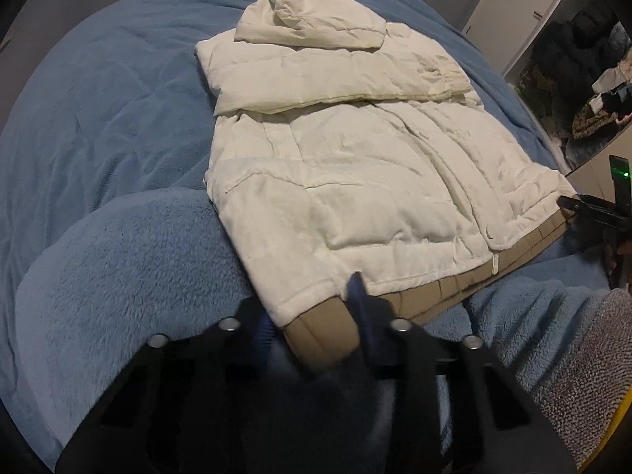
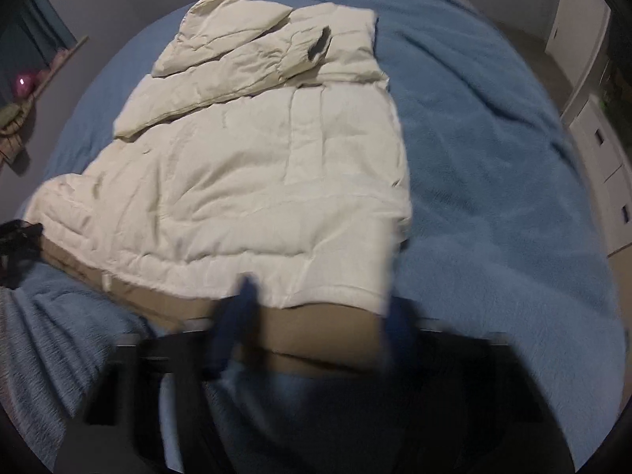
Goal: Fold large clothes
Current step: 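Grasp the tan hem with the right gripper while the left gripper grasps it too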
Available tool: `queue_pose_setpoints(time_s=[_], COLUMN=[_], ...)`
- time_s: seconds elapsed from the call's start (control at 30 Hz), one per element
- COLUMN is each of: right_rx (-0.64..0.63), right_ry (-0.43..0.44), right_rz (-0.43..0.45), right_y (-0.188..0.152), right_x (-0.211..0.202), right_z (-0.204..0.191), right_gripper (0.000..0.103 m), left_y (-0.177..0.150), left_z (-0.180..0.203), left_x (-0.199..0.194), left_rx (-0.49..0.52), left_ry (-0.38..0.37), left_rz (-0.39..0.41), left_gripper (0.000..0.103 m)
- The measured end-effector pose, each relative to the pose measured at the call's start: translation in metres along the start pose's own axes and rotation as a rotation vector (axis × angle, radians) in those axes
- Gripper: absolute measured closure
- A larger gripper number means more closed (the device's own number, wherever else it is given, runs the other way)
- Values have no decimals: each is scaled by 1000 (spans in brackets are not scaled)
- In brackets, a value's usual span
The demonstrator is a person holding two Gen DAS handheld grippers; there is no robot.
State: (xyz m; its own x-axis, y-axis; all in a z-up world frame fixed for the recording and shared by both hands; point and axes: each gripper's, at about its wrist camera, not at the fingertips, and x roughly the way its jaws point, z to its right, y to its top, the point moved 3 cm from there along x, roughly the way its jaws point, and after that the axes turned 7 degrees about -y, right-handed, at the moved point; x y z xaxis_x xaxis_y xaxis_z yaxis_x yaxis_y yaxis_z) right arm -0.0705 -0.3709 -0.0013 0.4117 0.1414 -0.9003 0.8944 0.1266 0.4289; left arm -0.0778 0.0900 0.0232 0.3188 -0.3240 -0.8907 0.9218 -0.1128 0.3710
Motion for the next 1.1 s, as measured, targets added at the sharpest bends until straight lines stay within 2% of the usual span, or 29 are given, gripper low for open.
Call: queue_pose_setpoints(time_s=[0.07,0.17,0.37,0.5,0.6,0.8,1.1], right_rx=[-11,-39,-88,-85,-60,-36,41], right_ry=[6,1,-34,-52,-52,-75,-109], right_rz=[38,92,190,272,326,370,369], right_y=[8,22,67,111,151,224,318], right_x=[-8,-22,-49,-68,-74,-60,-11], right_z=[1,-2,-13,-16,-19,-30,-25], right_gripper=[86,90,93,93,93,93,93], left_y=[2,10,49,84,110,167,239], left_z=[1,1,-1,-6,-19,-58,-105], left_x=[-3,-14,-37,-55,-60,-48,-20], left_rx=[11,12,18,20,-22,-126,-203], left_ry=[-2,-28,-41,-40,-70,-68,-32], left_rz=[14,55,143,212,242,275,288], left_gripper=[82,87,90,90,91,92,92])
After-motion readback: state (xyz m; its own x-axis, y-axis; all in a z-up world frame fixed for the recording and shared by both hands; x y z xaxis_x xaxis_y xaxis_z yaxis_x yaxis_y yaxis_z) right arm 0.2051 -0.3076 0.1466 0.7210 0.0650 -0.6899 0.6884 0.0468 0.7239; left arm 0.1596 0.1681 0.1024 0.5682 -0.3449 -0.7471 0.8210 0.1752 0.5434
